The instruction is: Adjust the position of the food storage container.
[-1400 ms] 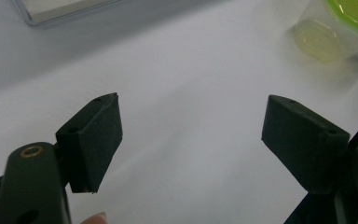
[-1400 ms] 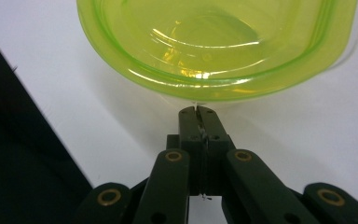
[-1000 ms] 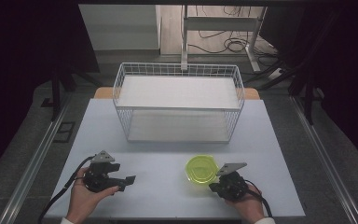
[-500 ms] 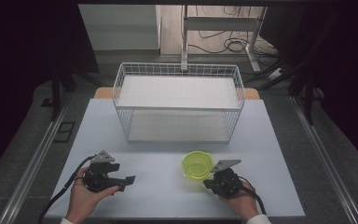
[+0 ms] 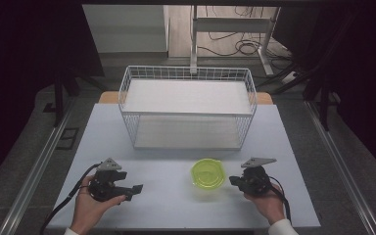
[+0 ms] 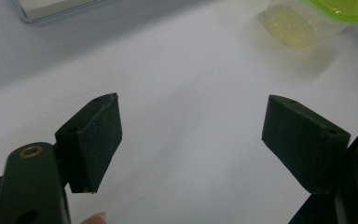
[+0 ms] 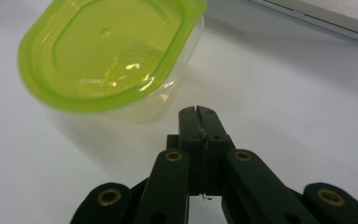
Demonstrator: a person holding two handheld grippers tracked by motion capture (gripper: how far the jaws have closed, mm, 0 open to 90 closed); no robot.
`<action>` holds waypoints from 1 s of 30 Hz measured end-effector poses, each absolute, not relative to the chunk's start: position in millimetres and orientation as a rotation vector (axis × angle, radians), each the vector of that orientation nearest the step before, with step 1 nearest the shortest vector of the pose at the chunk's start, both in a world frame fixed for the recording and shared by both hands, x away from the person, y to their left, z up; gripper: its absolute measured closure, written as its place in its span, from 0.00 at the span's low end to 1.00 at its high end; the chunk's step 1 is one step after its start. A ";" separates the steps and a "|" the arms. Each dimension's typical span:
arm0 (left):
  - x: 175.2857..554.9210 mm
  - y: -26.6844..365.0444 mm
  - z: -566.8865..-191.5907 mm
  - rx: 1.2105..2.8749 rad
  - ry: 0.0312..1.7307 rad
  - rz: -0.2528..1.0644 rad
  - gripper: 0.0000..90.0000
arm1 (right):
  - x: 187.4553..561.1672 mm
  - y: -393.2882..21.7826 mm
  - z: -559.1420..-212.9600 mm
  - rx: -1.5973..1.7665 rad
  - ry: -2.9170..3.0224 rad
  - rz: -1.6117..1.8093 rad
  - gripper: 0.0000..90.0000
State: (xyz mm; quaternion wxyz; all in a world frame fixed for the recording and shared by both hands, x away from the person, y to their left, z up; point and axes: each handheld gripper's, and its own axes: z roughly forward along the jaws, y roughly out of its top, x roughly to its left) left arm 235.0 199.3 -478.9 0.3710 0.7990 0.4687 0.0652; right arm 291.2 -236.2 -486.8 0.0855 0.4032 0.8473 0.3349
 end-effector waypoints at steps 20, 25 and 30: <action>234.7 198.7 -479.9 2.060 1.199 0.169 0.22 | 304.2 -214.5 -500.9 1.235 2.585 1.012 0.99; 234.7 198.8 -479.8 2.059 1.200 0.170 0.22 | 301.9 -208.8 -502.2 1.218 2.599 1.003 0.99; 234.6 198.8 -480.0 2.063 1.200 0.171 0.22 | 298.6 -196.7 -503.0 1.188 2.617 0.989 0.99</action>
